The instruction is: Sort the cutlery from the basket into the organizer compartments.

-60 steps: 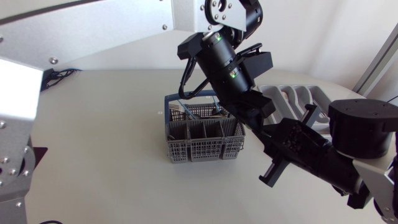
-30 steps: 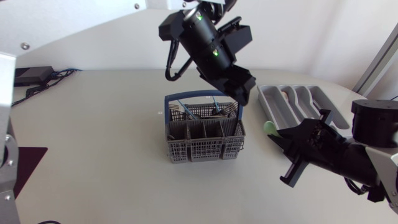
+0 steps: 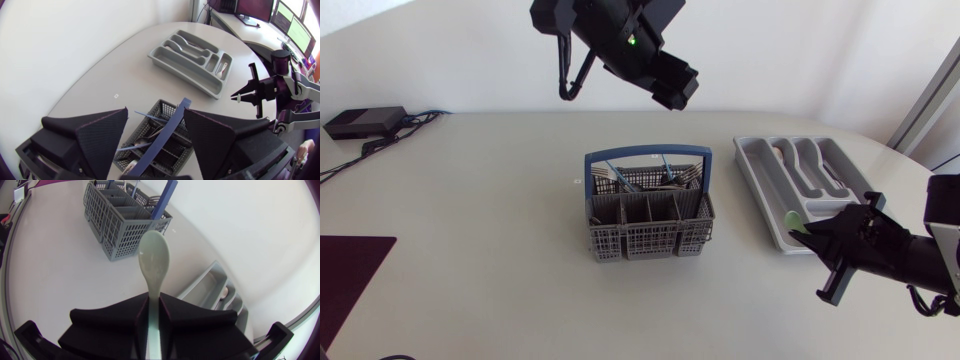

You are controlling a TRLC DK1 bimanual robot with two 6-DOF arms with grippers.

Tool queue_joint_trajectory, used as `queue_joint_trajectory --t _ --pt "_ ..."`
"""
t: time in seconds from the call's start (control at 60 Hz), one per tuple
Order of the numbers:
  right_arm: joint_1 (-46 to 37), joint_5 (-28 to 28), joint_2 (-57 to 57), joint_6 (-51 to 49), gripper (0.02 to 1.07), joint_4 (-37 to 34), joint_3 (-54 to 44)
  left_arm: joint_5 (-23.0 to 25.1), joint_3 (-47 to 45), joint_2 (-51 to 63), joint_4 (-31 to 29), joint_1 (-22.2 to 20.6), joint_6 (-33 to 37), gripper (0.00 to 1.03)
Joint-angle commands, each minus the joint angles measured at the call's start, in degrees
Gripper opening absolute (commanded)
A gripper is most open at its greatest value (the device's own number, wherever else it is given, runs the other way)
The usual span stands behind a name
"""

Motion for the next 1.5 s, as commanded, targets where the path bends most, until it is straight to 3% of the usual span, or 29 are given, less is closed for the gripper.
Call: queue_joint_trajectory --t 0.0,0.433,0.617,0.767,1.2,1.333,1.483 --pt "-4.6 -2.4 3.7 -6.9 0.11 -1.5 1.7 -1.7 -3.3 -2.5 1.7 0.9 1.5 0.77" --pt "-22.1 -6.7 27.0 -32.0 0.11 -9.8 17.2 -3.0 -16.0 -12.6 14.0 1.2 1.8 0.81" --pt "-26.2 -6.1 35.2 -39.1 0.11 -10.6 24.8 -3.5 -23.5 -16.6 19.4 1.2 3.4 0.91" --pt "-27.0 -4.1 40.8 -45.6 0.11 -14.9 30.9 -5.1 -26.4 -18.1 20.1 1.1 4.5 0.95" --pt "-23.2 4.2 49.3 -51.8 0.11 -13.5 35.1 -6.5 -38.9 -27.0 22.5 1.2 11.2 0.96" --pt "-22.8 6.7 50.8 -53.0 0.19 -10.6 34.1 -7.2 -43.5 -30.1 22.4 0.7 14.5 0.96" --pt "-22.8 9.2 51.7 -53.6 0.43 -6.8 32.2 -8.1 -48.5 -33.5 22.3 -0.1 19.5 0.96"
